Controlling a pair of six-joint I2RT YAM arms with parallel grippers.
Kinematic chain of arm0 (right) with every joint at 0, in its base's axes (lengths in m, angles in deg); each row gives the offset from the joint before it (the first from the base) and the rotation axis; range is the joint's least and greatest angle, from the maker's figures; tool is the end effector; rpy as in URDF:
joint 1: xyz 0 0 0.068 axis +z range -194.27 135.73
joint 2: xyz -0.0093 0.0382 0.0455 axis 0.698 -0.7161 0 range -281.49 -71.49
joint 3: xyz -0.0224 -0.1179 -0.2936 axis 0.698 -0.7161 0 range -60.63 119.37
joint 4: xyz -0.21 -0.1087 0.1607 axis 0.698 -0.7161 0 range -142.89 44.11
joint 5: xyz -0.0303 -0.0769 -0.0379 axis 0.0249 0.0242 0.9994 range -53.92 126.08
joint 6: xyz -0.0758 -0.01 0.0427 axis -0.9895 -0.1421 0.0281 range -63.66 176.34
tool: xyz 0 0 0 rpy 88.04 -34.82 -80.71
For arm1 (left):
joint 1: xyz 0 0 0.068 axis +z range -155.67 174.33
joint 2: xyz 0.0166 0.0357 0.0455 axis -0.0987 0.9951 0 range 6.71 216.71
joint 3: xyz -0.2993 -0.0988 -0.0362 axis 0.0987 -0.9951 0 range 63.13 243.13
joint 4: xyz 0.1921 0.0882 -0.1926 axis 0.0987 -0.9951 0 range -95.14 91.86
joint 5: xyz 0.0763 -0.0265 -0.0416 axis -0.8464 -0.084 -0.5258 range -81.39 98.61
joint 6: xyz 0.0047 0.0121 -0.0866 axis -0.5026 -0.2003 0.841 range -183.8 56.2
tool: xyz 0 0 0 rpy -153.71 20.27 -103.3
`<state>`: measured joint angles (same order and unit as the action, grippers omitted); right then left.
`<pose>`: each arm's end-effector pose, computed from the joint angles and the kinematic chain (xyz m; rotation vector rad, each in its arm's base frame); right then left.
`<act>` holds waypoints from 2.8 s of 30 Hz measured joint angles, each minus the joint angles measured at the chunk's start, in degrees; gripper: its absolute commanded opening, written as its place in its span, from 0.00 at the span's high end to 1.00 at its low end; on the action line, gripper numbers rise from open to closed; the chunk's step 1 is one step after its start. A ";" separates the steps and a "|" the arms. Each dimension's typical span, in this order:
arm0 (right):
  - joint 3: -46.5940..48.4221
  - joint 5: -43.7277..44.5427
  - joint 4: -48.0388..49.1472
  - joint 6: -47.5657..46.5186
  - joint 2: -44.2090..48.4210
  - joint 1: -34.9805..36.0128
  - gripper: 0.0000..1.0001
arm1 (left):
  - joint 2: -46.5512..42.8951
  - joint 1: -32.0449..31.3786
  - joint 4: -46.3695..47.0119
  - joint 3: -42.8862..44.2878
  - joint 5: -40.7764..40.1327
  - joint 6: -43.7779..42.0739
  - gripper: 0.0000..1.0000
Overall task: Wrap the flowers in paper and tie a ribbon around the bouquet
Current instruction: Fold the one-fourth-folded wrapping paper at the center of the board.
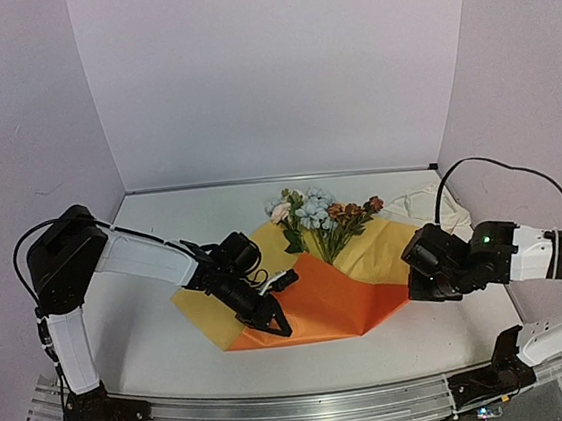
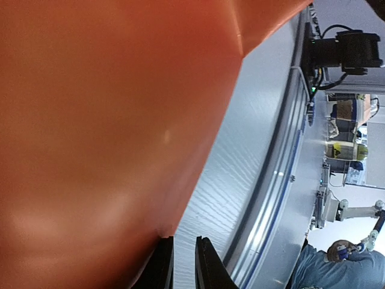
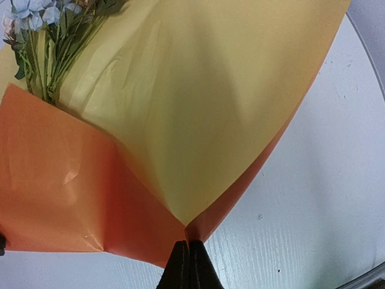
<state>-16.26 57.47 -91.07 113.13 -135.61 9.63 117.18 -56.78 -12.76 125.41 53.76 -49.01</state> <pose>0.1538 0.1627 0.2245 0.1738 2.5809 0.1951 0.2161 -0.3556 0.1272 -1.1333 -2.5571 1.3369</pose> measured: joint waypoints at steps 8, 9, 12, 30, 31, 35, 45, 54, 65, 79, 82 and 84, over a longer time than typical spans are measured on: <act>4.73 1.30 -1.51 -3.26 -3.74 2.50 1.00 | 3.15 1.65 1.31 0.17 -3.93 0.48 0.86; 5.84 1.30 -1.59 -3.99 -4.71 2.91 1.00 | 3.18 1.82 1.76 0.23 -4.30 0.64 0.86; 10.05 1.07 -1.90 -6.10 -8.08 4.02 1.00 | 3.22 2.22 3.08 0.23 -5.12 1.53 0.86; 21.66 -15.54 15.44 -14.45 -31.52 5.20 0.94 | 3.20 2.61 8.82 -1.73 -5.79 3.88 0.87; 21.73 -16.63 16.52 -15.17 -32.40 5.11 0.94 | 3.20 2.68 9.00 -1.79 -5.77 4.09 0.87; 21.82 -20.26 20.07 -17.72 -35.32 4.88 0.89 | 3.02 2.71 9.34 -2.11 -5.76 4.74 0.86; 19.27 -24.40 28.20 -20.77 -37.39 4.86 0.76 | 2.45 3.35 9.69 -2.74 -6.25 6.74 0.86; 13.81 -29.55 34.96 -20.50 -38.00 2.53 0.74 | 0.90 4.84 9.67 -2.90 -6.79 8.01 0.85; 12.68 -46.50 45.34 -16.85 -42.80 -3.44 0.74 | -0.98 7.15 9.18 -0.72 -6.05 10.69 0.74; 10.55 -51.10 49.60 -14.89 -42.81 -4.38 0.75 | 3.45 15.77 14.76 17.06 -3.10 17.69 0.49; 9.96 -51.39 50.32 -14.62 -43.03 -4.83 0.75 | 7.26 15.45 14.31 22.98 -1.81 16.84 0.49; 9.60 -51.54 50.93 -14.45 -43.30 -5.05 0.75 | 9.69 15.37 13.23 25.88 -1.58 16.52 0.48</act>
<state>-6.66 5.93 -40.14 98.68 -178.92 4.58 126.87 -41.41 0.47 151.29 52.17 -32.49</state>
